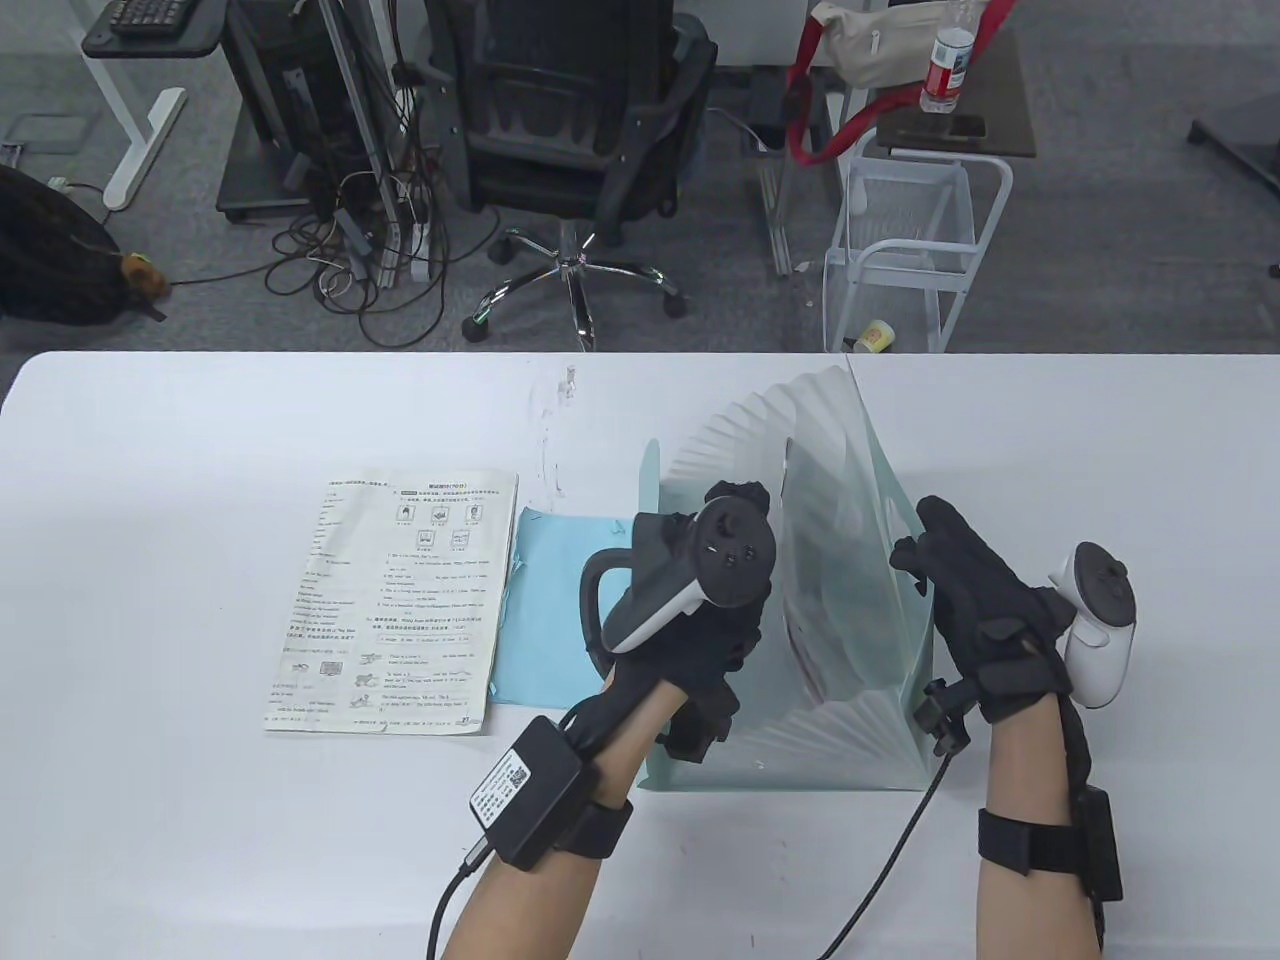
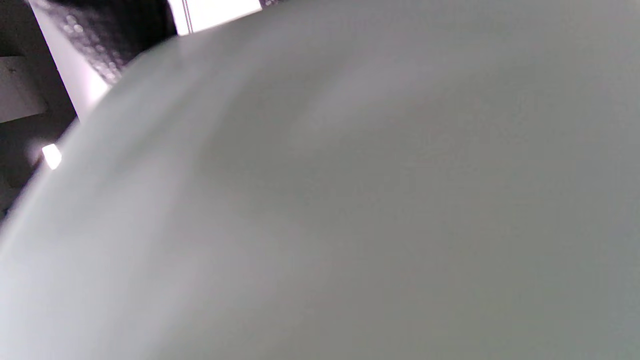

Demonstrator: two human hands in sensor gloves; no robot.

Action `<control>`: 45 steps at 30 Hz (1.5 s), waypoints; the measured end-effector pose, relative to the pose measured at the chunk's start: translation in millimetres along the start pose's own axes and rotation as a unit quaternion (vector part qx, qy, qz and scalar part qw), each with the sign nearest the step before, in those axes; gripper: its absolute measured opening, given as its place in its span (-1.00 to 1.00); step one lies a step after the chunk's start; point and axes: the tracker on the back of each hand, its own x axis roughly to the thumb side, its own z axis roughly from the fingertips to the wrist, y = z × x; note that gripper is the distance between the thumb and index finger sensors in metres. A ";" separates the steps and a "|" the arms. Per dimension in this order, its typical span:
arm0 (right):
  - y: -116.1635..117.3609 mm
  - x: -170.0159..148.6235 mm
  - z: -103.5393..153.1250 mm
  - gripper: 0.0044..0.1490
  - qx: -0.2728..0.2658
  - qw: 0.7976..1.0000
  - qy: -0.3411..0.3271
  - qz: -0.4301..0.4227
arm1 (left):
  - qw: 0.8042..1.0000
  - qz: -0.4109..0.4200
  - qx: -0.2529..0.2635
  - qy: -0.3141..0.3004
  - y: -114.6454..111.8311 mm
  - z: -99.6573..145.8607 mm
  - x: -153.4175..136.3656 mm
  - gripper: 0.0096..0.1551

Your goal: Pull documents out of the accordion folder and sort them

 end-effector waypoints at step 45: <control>0.7 -0.8 -0.9 0.09 0.012 1.000 0.001 -0.009 | 0.990 -0.018 -0.117 0.071 -56.6 -49.2 11.4 -0.34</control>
